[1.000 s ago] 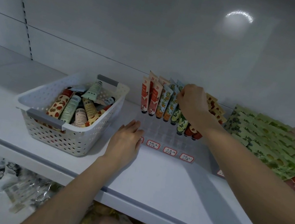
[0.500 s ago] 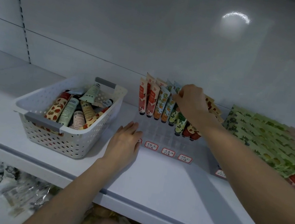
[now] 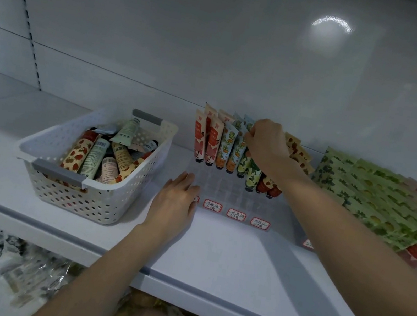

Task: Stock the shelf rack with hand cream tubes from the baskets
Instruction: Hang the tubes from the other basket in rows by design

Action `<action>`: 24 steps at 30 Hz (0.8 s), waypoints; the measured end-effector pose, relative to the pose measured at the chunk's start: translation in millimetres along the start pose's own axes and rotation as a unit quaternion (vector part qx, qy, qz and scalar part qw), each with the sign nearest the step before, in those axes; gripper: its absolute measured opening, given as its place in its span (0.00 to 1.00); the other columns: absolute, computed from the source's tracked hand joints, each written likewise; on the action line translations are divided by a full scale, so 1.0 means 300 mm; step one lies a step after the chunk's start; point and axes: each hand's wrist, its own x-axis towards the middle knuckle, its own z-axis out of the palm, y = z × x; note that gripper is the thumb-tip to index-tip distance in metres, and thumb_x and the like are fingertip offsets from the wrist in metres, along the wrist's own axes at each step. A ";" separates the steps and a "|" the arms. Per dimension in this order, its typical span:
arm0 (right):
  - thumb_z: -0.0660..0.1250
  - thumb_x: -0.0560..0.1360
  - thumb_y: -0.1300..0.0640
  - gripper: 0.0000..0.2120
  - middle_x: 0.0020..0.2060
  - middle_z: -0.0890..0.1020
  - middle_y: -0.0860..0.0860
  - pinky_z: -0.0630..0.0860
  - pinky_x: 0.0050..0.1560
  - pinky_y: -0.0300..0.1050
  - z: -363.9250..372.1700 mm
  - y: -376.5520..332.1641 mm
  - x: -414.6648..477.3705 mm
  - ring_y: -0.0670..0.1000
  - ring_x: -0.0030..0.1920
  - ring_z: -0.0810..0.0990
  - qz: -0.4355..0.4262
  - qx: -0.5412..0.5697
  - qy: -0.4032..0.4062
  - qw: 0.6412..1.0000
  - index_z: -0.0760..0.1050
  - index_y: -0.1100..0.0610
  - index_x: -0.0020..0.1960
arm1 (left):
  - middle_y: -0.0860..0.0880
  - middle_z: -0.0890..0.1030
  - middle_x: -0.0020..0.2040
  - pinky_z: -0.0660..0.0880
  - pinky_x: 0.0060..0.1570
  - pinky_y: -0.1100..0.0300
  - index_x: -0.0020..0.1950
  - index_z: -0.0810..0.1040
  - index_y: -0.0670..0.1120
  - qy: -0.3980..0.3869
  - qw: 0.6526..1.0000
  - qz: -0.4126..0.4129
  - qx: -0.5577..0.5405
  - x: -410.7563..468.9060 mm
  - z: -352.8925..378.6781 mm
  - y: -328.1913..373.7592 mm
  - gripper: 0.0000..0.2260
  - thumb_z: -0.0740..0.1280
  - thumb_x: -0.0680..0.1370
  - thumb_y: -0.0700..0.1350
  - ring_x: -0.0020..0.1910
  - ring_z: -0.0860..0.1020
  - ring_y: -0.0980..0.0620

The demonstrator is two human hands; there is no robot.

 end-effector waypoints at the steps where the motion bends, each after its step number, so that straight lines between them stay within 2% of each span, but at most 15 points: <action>1: 0.57 0.79 0.65 0.15 0.37 0.78 0.57 0.74 0.31 0.42 -0.001 -0.001 -0.001 0.55 0.40 0.80 -0.002 0.009 -0.005 1.000 0.66 0.59 0.34 | 0.37 0.81 0.47 0.80 0.39 0.48 0.40 0.80 0.37 -0.001 1.000 -0.001 0.002 0.000 -0.002 0.001 0.11 0.76 0.60 0.31 0.47 0.81 0.39; 3: 0.58 0.79 0.64 0.10 0.43 0.81 0.60 0.75 0.34 0.41 -0.011 -0.005 -0.002 0.56 0.44 0.81 -0.002 0.024 -0.016 1.000 0.69 0.60 0.39 | 0.37 0.81 0.47 0.80 0.39 0.47 0.40 0.80 0.37 -0.002 1.000 -0.001 0.005 0.002 -0.007 0.004 0.11 0.76 0.60 0.31 0.46 0.81 0.38; 5: 0.58 0.79 0.62 0.11 0.44 0.81 0.60 0.72 0.32 0.37 -0.018 -0.005 -0.003 0.56 0.45 0.81 -0.001 0.034 -0.017 0.999 0.69 0.60 0.38 | 0.37 0.81 0.46 0.79 0.39 0.47 0.40 0.81 0.37 -0.004 1.000 -0.001 0.010 0.002 -0.010 0.003 0.12 0.76 0.60 0.31 0.46 0.81 0.38; 7: 0.59 0.79 0.59 0.12 0.43 0.81 0.60 0.69 0.30 0.37 -0.020 -0.002 -0.006 0.56 0.41 0.80 0.002 0.039 -0.014 0.999 0.71 0.61 0.38 | 0.37 0.82 0.46 0.79 0.40 0.46 0.41 0.81 0.37 -0.007 1.000 -0.003 0.010 0.002 -0.012 0.002 0.12 0.76 0.60 0.31 0.46 0.81 0.38; 10: 0.61 0.79 0.57 0.10 0.41 0.80 0.59 0.68 0.28 0.39 -0.023 0.001 -0.014 0.54 0.37 0.76 0.008 0.056 -0.002 0.998 0.74 0.64 0.46 | 0.37 0.82 0.49 0.78 0.42 0.44 0.42 0.81 0.37 -0.014 1.000 -0.009 0.012 0.002 -0.017 0.003 0.12 0.76 0.60 0.31 0.48 0.81 0.38; 14: 0.61 0.79 0.55 0.10 0.38 0.76 0.57 0.65 0.27 0.38 -0.037 -0.003 -0.027 0.52 0.36 0.73 -0.008 0.053 0.011 0.999 0.72 0.62 0.44 | 0.37 0.82 0.49 0.78 0.43 0.44 0.43 0.81 0.37 -0.019 1.000 -0.007 0.014 0.002 -0.029 0.012 0.13 0.75 0.61 0.31 0.49 0.81 0.37; 17: 0.60 0.79 0.56 0.12 0.39 0.79 0.59 0.67 0.29 0.40 -0.050 -0.010 -0.037 0.53 0.37 0.74 -0.016 0.053 0.016 0.998 0.74 0.64 0.45 | 0.37 0.82 0.48 0.78 0.43 0.44 0.44 0.81 0.37 -0.011 1.000 -0.008 0.028 0.001 -0.046 0.022 0.14 0.76 0.60 0.32 0.48 0.81 0.38; 21: 0.59 0.79 0.56 0.12 0.44 0.80 0.59 0.74 0.38 0.46 -0.071 -0.016 -0.062 0.55 0.41 0.77 -0.022 0.055 0.044 0.997 0.75 0.65 0.49 | 0.40 0.82 0.40 0.79 0.36 0.53 0.40 0.82 0.38 0.008 0.999 -0.006 0.041 0.004 -0.100 0.059 0.15 0.79 0.56 0.34 0.40 0.82 0.42; 24: 0.59 0.79 0.57 0.12 0.45 0.81 0.59 0.78 0.43 0.50 -0.092 -0.024 -0.087 0.57 0.44 0.79 -0.046 0.082 0.078 0.992 0.77 0.64 0.51 | 0.42 0.81 0.37 0.77 0.31 0.58 0.40 0.81 0.38 0.033 0.999 -0.008 0.020 0.000 -0.164 0.095 0.11 0.77 0.60 0.35 0.35 0.80 0.43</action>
